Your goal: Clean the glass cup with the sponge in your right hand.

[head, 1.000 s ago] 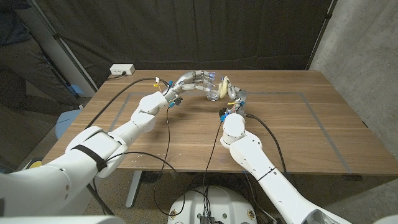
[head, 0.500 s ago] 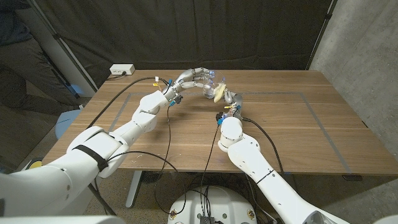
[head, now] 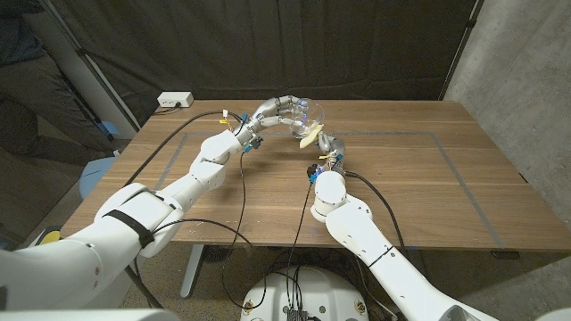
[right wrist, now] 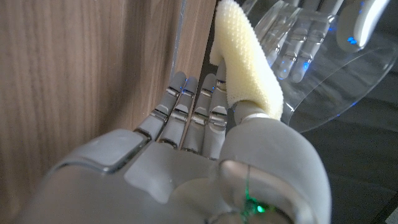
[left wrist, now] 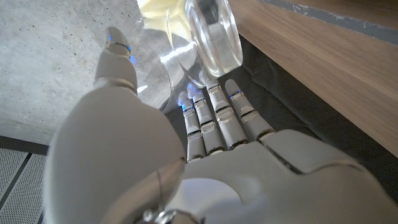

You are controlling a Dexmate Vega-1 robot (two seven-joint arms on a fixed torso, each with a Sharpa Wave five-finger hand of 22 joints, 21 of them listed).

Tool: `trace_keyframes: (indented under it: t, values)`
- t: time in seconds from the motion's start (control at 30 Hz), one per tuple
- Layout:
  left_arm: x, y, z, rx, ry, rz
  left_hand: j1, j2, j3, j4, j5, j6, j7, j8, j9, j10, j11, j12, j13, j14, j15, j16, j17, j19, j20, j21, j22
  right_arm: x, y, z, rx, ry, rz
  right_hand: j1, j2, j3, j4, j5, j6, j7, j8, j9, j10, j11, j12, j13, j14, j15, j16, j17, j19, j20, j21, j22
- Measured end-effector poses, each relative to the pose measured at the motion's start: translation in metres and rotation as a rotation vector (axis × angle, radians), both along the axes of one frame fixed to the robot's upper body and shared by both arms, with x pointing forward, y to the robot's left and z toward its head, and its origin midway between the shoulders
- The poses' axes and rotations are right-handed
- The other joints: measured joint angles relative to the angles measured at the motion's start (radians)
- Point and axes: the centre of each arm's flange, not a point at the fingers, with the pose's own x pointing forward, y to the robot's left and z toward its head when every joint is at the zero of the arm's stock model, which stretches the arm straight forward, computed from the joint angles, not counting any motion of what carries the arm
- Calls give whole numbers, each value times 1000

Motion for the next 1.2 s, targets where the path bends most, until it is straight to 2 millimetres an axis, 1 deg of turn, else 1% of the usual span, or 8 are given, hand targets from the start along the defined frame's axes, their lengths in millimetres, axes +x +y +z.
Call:
trace_keyframes:
  t: [0.23, 0.37, 0.53, 0.67, 0.7, 0.8, 1.13, 1.2]
  values:
    - [-1, 1, -2, -2, 1, 0, 0, 0, 0, 0, 0, 2, 2, 0, 0, 0, 0, -2, 0, 0, 0, 0, 1, 0, 0, 0, -5, -2, -4, 5, 6, -26, -22, 2, -2, 0, 0, 0, 0, 0, 0, 0, 1, 2, 0, 0, 0, 0, 0, 0, -3, -3, 4, 0]
    - [-2, 1, -2, -3, 2, 1, 0, 0, 0, 0, 5, 2, 2, 0, -1, 8, 8, 5, 0, 5, 5, 0, 3, 0, 0, 6, -5, -2, -8, 8, 14, -43, -36, 3, -4, 0, 0, 0, 0, 0, 0, -2, 3, 0, 0, 0, 0, 0, 0, 0, -3, -3, 4, -4]
    - [-2, 1, -4, -1, 4, 8, 0, 0, 1, -1, 6, 2, 2, 0, -9, 14, 11, 9, 0, 9, 2, 0, 5, 0, 0, 9, -5, -3, -11, 12, 24, -62, -49, -1, -9, 0, 0, 0, 0, 0, -3, -3, 3, -1, 0, 0, 0, 0, 0, 0, -9, 3, 4, -5]
    - [-2, 1, -5, 1, 1, 17, 0, 0, 2, -2, 6, 2, 2, 0, -13, 14, 11, 10, 0, 11, 0, 0, 5, 0, 0, 12, -5, -6, -14, 17, 37, -84, -60, -1, -9, 0, 0, 0, 0, 0, -8, -3, 1, -2, 0, 2, 0, 0, 0, 0, -9, 3, 11, -4]
    - [-2, 1, -5, 2, 1, 20, 0, 0, 2, -2, 6, 2, 2, 0, -14, 14, 12, 10, 0, 13, -1, 0, 5, 0, 0, 13, -5, -6, -15, 17, 39, -89, -62, -1, -9, 0, 0, 0, 0, 0, -9, -3, 1, -2, 0, 3, 0, 0, 0, 0, -12, -1, 11, -4]
    - [-2, 1, -6, 5, 1, 27, 0, 0, 2, -2, 6, 2, 2, 6, -18, 14, 12, 16, 0, 13, -2, 3, 5, 0, 0, 13, -5, -8, -16, 19, 45, -99, -65, -1, -9, 0, 0, 0, 0, 0, -9, -3, 1, -2, -7, 4, 0, 0, 0, 0, -12, -1, 11, -6]
    - [-2, -1, -11, 19, 0, 48, 0, 0, 2, -2, 6, 3, 3, 6, -26, 19, 15, 20, 0, 22, 3, 15, 13, 0, 0, 20, -5, -16, -22, 25, 76, -137, -75, -1, -9, 0, 0, -1, 0, 0, -9, -3, 1, -2, -7, 4, 0, 0, 0, 0, -12, -1, 11, -9]
    - [-3, -2, -11, 19, -1, 49, 0, 0, 6, -6, 6, 3, 3, 6, -26, 20, 17, 20, 0, 22, 3, 17, 14, 0, 0, 21, -5, -18, -23, 25, 78, -140, -78, -1, -9, 0, 0, -1, 0, 0, -9, -3, 1, -2, -7, 4, 0, 0, 0, 0, -12, -1, 17, -9]
